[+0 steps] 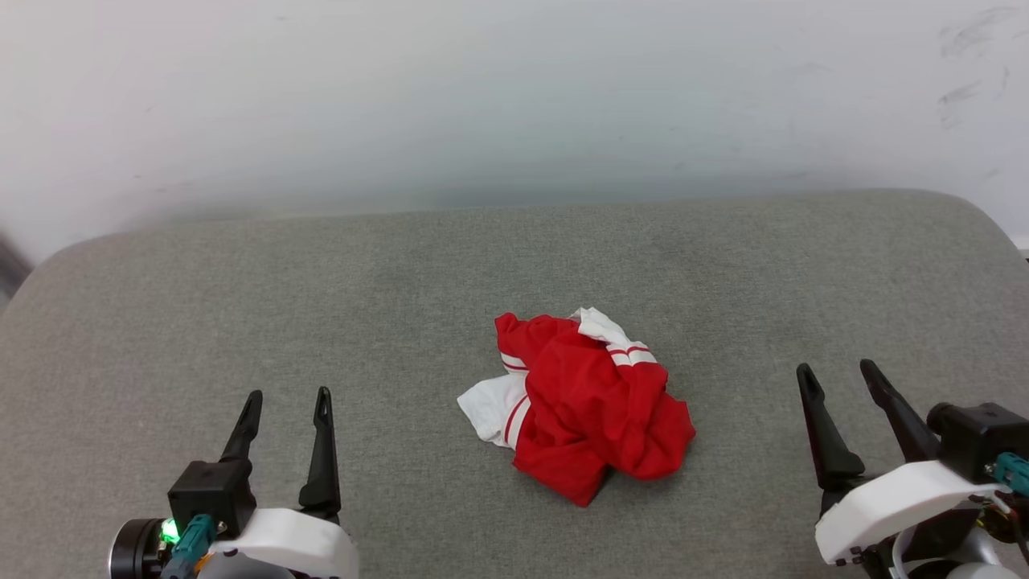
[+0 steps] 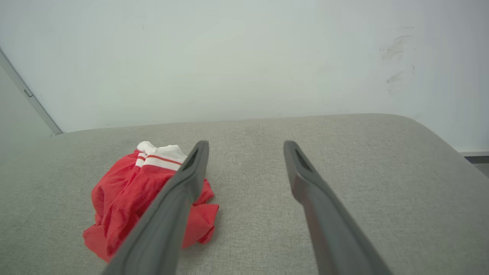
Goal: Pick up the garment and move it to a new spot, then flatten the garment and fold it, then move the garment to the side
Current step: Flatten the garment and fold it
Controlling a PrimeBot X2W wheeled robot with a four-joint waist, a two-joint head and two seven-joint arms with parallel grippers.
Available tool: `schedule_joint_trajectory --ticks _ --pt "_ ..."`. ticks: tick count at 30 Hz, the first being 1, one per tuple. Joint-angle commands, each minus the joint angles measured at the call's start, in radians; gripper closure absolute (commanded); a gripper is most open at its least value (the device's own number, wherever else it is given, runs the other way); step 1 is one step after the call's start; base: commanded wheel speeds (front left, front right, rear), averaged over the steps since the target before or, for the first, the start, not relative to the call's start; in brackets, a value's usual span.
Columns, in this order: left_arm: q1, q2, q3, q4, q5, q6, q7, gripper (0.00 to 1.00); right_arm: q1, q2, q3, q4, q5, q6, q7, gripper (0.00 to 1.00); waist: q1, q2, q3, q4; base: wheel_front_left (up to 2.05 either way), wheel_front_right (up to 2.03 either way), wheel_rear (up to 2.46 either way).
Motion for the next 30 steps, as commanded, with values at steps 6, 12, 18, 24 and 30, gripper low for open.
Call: schedule_joint_trajectory --ticks 6,12,18,24,30 --pt "-0.016 -0.010 -0.014 -0.027 0.010 0.012 0.006 0.00 -0.045 0.003 -0.043 0.040 0.024 0.000 0.095 0.00 0.0000 -0.0001 0.016 0.035 0.00 0.00 0.00" --pt "-0.030 -0.024 -0.030 -0.031 0.009 0.015 -0.003 0.00 -0.177 -0.035 0.028 0.072 0.059 0.000 0.324 0.00 0.0000 -0.0001 0.038 0.082 0.00 0.00 0.00" --pt "-0.056 -0.039 -0.045 -0.018 0.003 0.003 -0.016 0.00 -0.346 -0.112 0.180 0.107 0.163 0.000 0.567 0.00 0.0000 -0.0001 0.073 0.122 0.00 0.00 0.00" --pt "-0.089 -0.057 -0.063 0.006 -0.005 -0.012 -0.033 0.00 -0.470 -0.175 0.312 0.200 0.226 0.000 0.730 0.00 0.0000 -0.0001 0.107 0.152 0.00 0.00 0.00" --pt "-0.107 -0.071 -0.074 0.033 -0.010 -0.024 -0.047 0.00 -0.515 -0.200 0.363 0.301 0.244 0.000 0.782 0.00 0.0000 -0.0001 0.122 0.161 0.00 0.00 0.00"
